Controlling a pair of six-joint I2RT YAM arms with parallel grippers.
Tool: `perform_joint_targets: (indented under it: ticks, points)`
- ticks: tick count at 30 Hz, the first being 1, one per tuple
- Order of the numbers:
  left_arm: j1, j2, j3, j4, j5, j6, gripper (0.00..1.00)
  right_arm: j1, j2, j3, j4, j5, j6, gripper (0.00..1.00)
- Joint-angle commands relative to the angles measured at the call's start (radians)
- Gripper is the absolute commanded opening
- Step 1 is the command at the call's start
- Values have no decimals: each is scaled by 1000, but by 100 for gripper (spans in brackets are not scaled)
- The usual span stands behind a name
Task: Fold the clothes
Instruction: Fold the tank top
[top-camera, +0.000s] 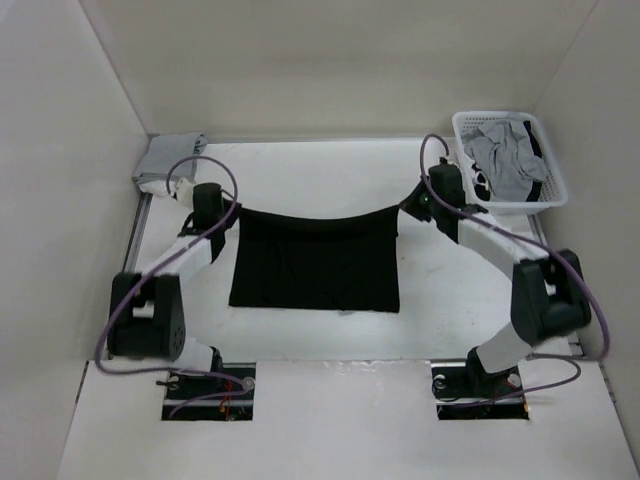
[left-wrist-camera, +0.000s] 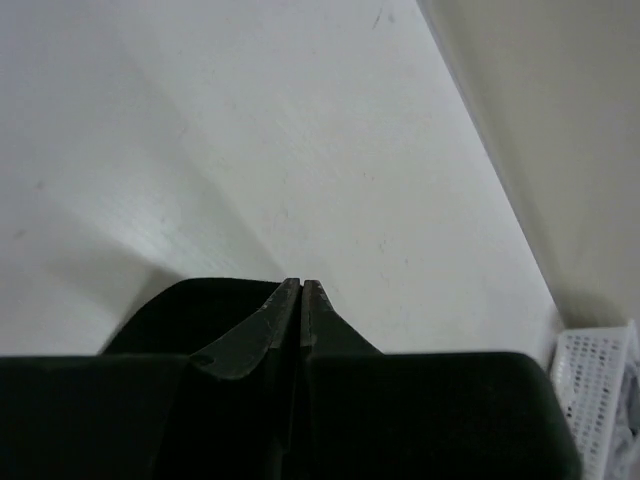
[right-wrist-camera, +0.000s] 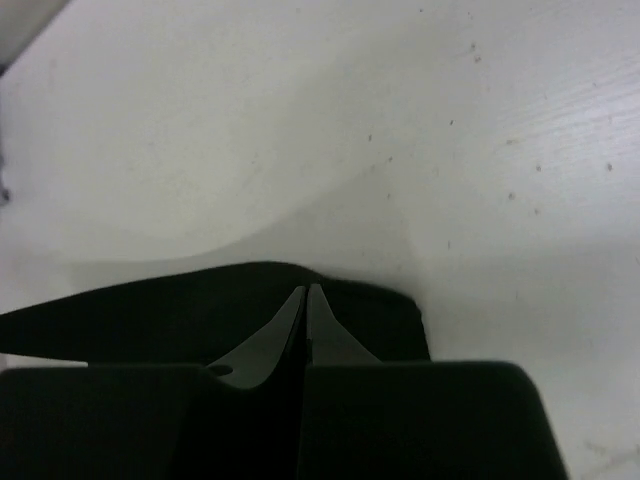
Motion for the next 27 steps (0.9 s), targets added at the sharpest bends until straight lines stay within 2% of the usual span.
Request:
perform_joint_targets:
  ticks: [1,5,8,20,27]
  points:
    - [8,190,222,178,-2,-5,0,-72,163,218,144,-108,9,2]
    - [34,347,387,152,55,-8,0,-131,287,383,82,-143,4,1]
    - [42,336,378,159,71,-5,0,-137,249,356,81,-137,-10,1]
    - [42,85,-71,368,118,-75,1,-105,-72,-154,253,-82,30,1]
    - [58,-127,-272,368,130,-28,2,-94,-244,-364,277,-71,47,2]
